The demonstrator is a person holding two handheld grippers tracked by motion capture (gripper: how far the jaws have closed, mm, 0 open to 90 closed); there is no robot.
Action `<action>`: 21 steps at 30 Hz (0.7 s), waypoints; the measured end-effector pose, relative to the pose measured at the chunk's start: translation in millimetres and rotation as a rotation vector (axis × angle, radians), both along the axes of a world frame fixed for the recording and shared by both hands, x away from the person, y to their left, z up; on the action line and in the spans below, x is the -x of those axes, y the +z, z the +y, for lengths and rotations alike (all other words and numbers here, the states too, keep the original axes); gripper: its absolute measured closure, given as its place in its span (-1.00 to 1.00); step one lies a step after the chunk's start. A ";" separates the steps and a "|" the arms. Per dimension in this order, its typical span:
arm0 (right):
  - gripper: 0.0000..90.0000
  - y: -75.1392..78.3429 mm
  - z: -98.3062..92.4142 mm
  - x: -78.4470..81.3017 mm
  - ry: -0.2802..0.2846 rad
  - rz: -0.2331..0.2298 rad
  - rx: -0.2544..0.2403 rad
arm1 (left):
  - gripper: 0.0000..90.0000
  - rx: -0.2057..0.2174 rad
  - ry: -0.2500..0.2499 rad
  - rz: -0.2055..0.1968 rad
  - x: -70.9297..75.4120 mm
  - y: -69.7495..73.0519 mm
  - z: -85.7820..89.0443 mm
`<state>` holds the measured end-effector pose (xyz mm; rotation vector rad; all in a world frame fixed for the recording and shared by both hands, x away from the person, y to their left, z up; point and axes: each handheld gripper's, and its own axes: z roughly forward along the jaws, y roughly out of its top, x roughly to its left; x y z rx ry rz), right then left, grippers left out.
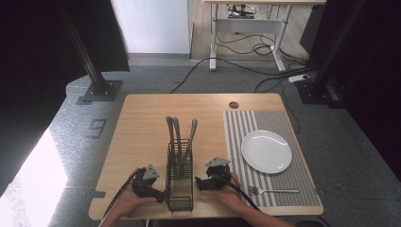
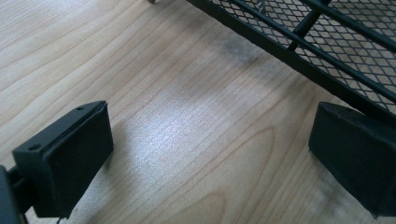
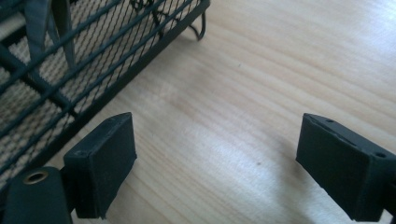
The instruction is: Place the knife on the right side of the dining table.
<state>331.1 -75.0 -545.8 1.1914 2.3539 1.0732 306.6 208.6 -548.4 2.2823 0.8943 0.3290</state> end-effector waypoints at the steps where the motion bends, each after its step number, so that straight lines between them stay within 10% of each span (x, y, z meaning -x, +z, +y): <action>1: -0.74 1.3 -1.6 -1.1 0.001 0.001 -0.007 | -1.00 0.000 0.000 0.000 0.0 0.0 0.0; 21: -0.65 59.1 -25.7 -3.2 -0.034 -0.075 -0.235 | -1.00 0.003 -0.004 0.000 -0.5 -0.1 -0.2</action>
